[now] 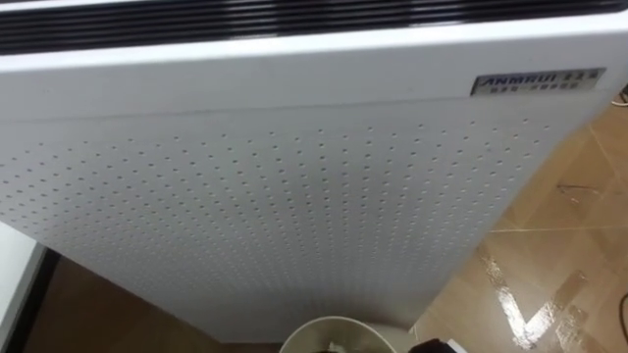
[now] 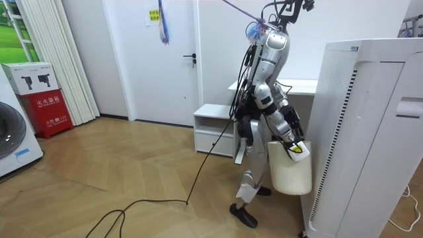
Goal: Pick garbage
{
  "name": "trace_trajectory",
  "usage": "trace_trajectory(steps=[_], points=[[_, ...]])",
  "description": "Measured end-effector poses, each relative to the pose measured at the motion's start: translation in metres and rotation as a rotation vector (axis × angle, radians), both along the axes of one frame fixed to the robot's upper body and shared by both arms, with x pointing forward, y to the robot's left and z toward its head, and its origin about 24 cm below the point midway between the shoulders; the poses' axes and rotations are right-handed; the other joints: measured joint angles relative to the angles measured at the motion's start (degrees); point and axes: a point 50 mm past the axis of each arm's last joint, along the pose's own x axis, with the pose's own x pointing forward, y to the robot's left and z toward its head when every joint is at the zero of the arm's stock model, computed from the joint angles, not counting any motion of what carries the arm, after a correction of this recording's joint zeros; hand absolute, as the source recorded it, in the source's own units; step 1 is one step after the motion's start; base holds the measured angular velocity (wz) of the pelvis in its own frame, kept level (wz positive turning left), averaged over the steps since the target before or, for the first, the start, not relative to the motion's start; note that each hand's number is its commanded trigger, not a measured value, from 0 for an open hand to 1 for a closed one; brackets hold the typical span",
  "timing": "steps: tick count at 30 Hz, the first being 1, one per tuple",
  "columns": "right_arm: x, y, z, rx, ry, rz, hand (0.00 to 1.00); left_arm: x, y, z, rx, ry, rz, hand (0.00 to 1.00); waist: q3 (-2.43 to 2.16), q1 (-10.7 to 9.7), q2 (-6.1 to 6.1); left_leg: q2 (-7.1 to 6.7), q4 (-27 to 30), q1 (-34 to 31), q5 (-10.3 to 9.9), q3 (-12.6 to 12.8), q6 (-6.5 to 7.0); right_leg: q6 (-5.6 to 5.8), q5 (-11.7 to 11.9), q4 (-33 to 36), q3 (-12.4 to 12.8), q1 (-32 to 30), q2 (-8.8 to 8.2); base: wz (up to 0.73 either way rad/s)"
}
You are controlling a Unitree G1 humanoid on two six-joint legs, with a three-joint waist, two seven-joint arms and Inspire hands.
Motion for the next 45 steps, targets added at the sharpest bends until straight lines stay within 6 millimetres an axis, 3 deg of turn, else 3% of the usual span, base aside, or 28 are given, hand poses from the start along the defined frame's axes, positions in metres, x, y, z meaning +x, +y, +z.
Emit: trace_trajectory(steps=[17, 28, 30, 34, 36, 37, 39, 45], points=[[-0.010, -0.001, -0.010, 0.026, 0.059, -0.036, 1.00, -0.010, 0.003, -0.014, 0.049, 0.063, -0.004, 0.00, -0.22, -0.08, -0.74, 0.01, -0.02, 0.42, 0.04, 0.45, 0.05, -0.06, -0.03, 0.02, 0.34, 0.08, 0.12, -0.01], [-0.048, -0.021, -0.039, -0.037, 0.240, -0.095, 1.00, -0.036, 0.021, -0.044, 0.115, 0.222, 0.102, 0.00, -0.73, -0.04, -1.25, -0.04, -2.27, 5.91, 0.14, 0.59, -0.16, 0.14, 0.37, -3.58, -0.68, 6.48, 1.25, 0.02], [-0.061, -0.029, -0.047, -0.045, 0.296, -0.141, 1.00, -0.050, 0.031, -0.057, 0.154, 0.288, 0.182, 0.00, -1.09, 0.21, -1.97, -0.15, -3.75, 8.36, 0.28, 0.64, -0.40, 0.22, 0.41, -4.95, -1.04, 8.88, 1.39, 0.05], [-0.080, -0.037, -0.055, 0.002, 0.344, -0.279, 1.00, -0.075, 0.051, -0.070, 0.192, 0.380, 0.383, 0.00, -1.30, 0.57, -2.97, -0.22, -6.03, 12.88, 0.39, 0.75, -0.85, 0.48, 0.58, -7.75, -1.38, 13.55, 2.11, 0.00], [-0.093, -0.044, -0.057, 0.017, 0.369, -0.352, 1.00, -0.101, 0.064, -0.079, 0.196, 0.461, 0.565, 0.00, -1.25, 0.82, -3.87, -0.49, -8.02, 16.20, 0.40, 0.74, -1.08, 0.76, 0.73, -9.72, -1.41, 16.42, 2.17, -0.02], [-0.100, -0.047, -0.059, 0.018, 0.385, -0.387, 1.00, -0.111, 0.069, -0.082, 0.196, 0.490, 0.652, 0.00, -1.58, 0.84, -4.12, -0.66, -8.88, 17.63, 0.38, 0.74, -1.17, 0.87, 0.78, -10.60, -1.42, 17.83, 2.16, 0.00], [-0.108, -0.051, -0.061, 0.017, 0.406, -0.435, 1.00, -0.122, 0.074, -0.084, 0.196, 0.521, 0.748, 0.00, -1.69, 0.87, -4.56, -0.85, -9.69, 19.37, 0.32, 0.75, -1.30, 1.08, 0.83, -11.56, -1.52, 19.64, 2.30, -0.02], [-0.121, -0.041, -0.070, 0.062, 0.463, -0.522, 1.00, -0.146, 0.087, -0.089, 0.209, 0.591, 0.958, 0.00, -1.58, 0.94, -7.01, -0.94, -11.20, 23.52, -0.31, 1.03, -1.85, 1.45, 1.10, -14.68, -1.34, 24.16, 3.18, -0.04]])
